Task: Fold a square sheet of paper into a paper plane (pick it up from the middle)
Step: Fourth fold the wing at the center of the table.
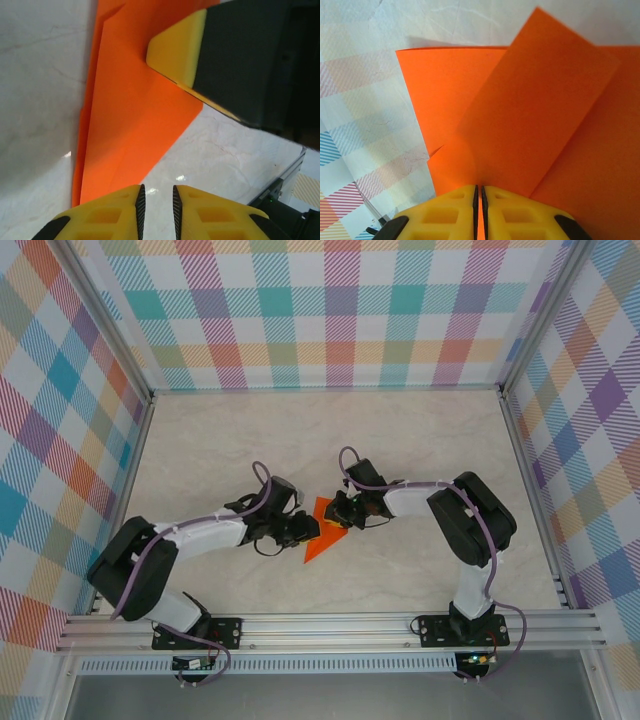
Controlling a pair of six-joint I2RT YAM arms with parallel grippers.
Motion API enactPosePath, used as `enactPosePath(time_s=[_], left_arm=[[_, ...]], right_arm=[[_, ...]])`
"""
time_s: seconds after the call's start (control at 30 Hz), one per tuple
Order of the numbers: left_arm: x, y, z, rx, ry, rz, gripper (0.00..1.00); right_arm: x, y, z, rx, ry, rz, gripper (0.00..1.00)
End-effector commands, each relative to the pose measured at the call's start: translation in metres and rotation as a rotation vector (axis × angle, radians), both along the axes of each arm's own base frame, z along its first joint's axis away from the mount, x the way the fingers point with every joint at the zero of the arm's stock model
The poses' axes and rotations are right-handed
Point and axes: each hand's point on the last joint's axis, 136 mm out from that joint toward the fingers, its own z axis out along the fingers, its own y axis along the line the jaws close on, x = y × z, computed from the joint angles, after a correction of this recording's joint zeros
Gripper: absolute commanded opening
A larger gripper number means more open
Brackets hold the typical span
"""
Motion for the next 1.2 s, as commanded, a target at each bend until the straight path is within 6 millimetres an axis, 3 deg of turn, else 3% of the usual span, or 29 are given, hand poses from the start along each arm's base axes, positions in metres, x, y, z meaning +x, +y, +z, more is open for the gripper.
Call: enactPosePath(time_s=[0.0,0.13,0.27,0.47,0.57,0.83,1.03,1.17], left_arm=[[0.010,-0.010,-0.007,0.000,-0.008,-0.003,0.20],[0.005,-0.003,-0.034,0.061,0.044,0.004,0.10],[-0.006,0.016,-0.058,0.157,0.095,0.027,0.04],[-0.022,0.034,-0.073,0.202,0.120,0.036,0.03],[-0.024,0.036,-0.075,0.206,0.120,0.038,0.03],[-0.023,0.033,-0.075,0.204,0.127,0.034,0.03],[-0.025,0.034,-0.076,0.211,0.130,0.026,0.02],[-0.027,0.035,-0.078,0.210,0.135,0.024,0.02]], right_arm=[[-0.014,-0.013,-0.026,-0.090,0.068,0.000,0.14],[-0.010,-0.010,-0.020,-0.078,0.056,0.004,0.14],[-0.003,-0.002,-0.001,-0.054,0.020,0.029,0.13],[0.009,-0.003,0.045,-0.033,-0.119,0.039,0.15],[0.009,0.006,0.053,0.021,-0.141,0.067,0.15],[0.003,0.025,0.024,0.042,-0.076,0.105,0.12],[0.008,0.007,-0.007,-0.046,-0.049,0.065,0.11],[0.024,-0.015,-0.012,-0.053,-0.062,-0.001,0.12]])
